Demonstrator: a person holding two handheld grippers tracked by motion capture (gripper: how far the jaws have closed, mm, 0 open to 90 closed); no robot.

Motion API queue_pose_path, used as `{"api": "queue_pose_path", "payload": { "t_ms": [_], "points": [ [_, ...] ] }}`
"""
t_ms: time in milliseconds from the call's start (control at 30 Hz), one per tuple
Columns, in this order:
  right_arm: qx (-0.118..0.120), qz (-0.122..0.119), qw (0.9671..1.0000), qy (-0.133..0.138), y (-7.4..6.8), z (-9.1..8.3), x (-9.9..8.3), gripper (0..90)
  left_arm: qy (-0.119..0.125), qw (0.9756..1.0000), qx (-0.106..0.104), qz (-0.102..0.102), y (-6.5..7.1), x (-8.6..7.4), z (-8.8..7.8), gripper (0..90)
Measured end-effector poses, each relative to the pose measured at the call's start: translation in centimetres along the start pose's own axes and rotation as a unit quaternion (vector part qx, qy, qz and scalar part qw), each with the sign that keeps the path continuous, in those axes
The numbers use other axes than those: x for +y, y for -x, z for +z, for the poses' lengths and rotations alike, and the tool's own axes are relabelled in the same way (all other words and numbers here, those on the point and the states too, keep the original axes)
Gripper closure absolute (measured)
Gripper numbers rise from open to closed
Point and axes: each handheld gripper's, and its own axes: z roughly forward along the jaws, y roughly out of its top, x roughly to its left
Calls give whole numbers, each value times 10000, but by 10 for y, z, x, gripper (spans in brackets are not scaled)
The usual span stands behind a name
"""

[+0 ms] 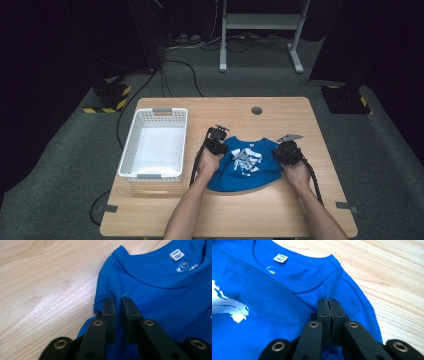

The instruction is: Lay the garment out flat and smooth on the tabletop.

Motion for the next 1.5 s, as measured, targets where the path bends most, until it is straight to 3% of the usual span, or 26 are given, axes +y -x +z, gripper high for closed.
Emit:
{"api": "queue_pose_path", "payload": {
  "t_ms": [167,367,567,700,833,933,1033,1200,1267,1367,1433,1500],
  "points": [
    [-48,25,9997,249,2,-9,3,892,385,9991,114,134,1,3,-13,856],
    [-174,-29,9989,429,4,-17,20,891,828,9956,406,172,1,15,-25,854],
    [-189,111,9994,265,6,3,27,874,704,9958,591,16,-7,16,-8,820],
    [-55,239,9996,115,8,12,24,736,727,9958,564,-4,-8,14,-7,709],
    [-64,235,9993,274,7,-4,20,662,842,9954,457,46,-1,7,-21,598],
    [-143,135,9990,405,5,-22,17,640,849,9956,386,92,5,-4,-28,572],
    [-241,-32,9993,288,1,-29,10,633,602,9970,455,150,9,-16,-22,559],
    [-196,10,9998,-31,2,-18,-3,686,373,9981,485,34,7,-25,-8,568],
    [-149,45,9998,-79,2,-13,-8,768,378,9983,445,70,7,-26,-7,597],
    [-139,11,9999,-35,2,-12,-10,883,360,9983,422,179,9,-25,-6,715],
    [-236,-97,9997,-24,1,-14,-10,891,306,9976,533,321,11,-23,-7,798],
    [-285,-64,9995,109,6,-20,-9,892,382,9969,605,335,11,-23,-11,830]
  ]
}}
